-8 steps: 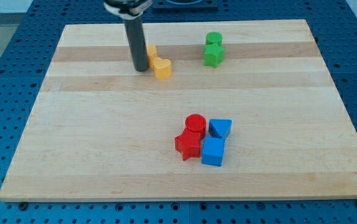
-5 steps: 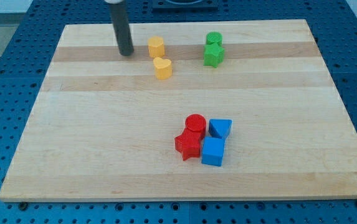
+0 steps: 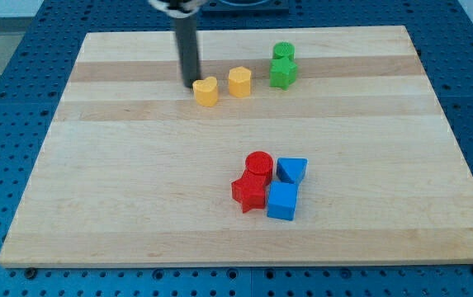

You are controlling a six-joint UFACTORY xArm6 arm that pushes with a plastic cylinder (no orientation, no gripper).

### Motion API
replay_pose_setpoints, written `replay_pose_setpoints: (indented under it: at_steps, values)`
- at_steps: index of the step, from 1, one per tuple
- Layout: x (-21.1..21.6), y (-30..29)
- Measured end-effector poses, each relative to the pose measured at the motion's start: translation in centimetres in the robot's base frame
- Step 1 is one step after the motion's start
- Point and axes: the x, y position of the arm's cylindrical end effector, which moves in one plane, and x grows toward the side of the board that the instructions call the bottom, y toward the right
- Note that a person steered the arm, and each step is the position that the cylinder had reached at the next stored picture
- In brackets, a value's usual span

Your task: Push the yellow blocks closer to the green blocks

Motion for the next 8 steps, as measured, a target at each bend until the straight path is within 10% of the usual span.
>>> replay_pose_setpoints:
  at_steps: [2,8]
  values:
    - [3.9,3.8]
    - [-1.9,11.4]
